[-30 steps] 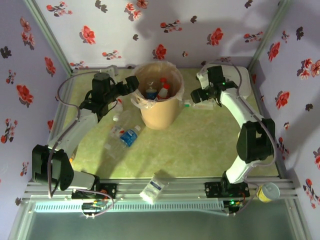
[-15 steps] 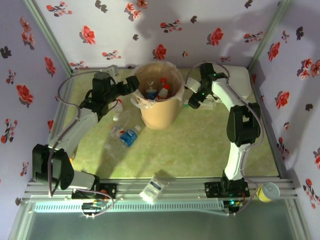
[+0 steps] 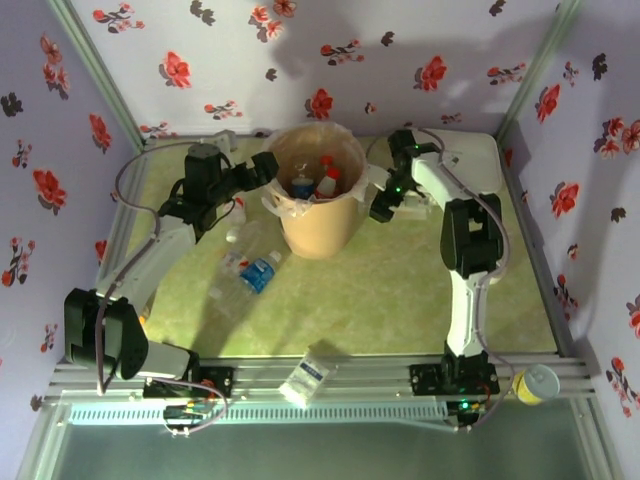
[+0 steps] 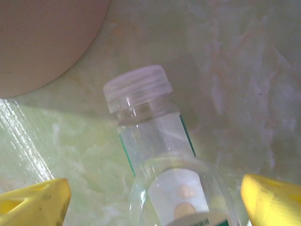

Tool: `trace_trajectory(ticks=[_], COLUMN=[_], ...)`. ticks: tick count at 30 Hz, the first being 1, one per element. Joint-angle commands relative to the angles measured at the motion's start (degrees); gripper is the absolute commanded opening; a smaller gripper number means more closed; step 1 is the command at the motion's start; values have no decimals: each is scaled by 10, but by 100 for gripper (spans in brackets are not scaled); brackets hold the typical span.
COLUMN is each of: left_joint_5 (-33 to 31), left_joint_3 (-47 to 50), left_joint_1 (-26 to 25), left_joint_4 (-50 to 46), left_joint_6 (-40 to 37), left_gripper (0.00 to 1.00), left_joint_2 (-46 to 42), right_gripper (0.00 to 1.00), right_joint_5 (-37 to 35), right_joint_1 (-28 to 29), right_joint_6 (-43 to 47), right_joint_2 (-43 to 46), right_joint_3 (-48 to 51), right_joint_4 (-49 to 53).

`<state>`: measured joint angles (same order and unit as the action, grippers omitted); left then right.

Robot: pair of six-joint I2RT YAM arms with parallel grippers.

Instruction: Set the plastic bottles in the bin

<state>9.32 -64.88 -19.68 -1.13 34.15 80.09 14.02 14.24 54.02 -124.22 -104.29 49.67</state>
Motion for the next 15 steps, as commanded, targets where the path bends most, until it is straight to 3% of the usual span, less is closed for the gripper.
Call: trace_trajectory(ticks=[1, 15], left_joint_5=[9, 7], left_joint_3=[-8, -10], left_joint_1=[4, 8], left_joint_4=[-5, -8], left_joint_6=[-8, -10], left_gripper=[99, 99], left_joint_2=[3, -4], right_gripper=[94, 86], right_joint_5=[11, -23], right_joint_1=[6, 29], right_joint_6=[2, -1], right_joint_2=[-27, -59], right_joint_3=[-42, -39], right_joint_4=[25, 1])
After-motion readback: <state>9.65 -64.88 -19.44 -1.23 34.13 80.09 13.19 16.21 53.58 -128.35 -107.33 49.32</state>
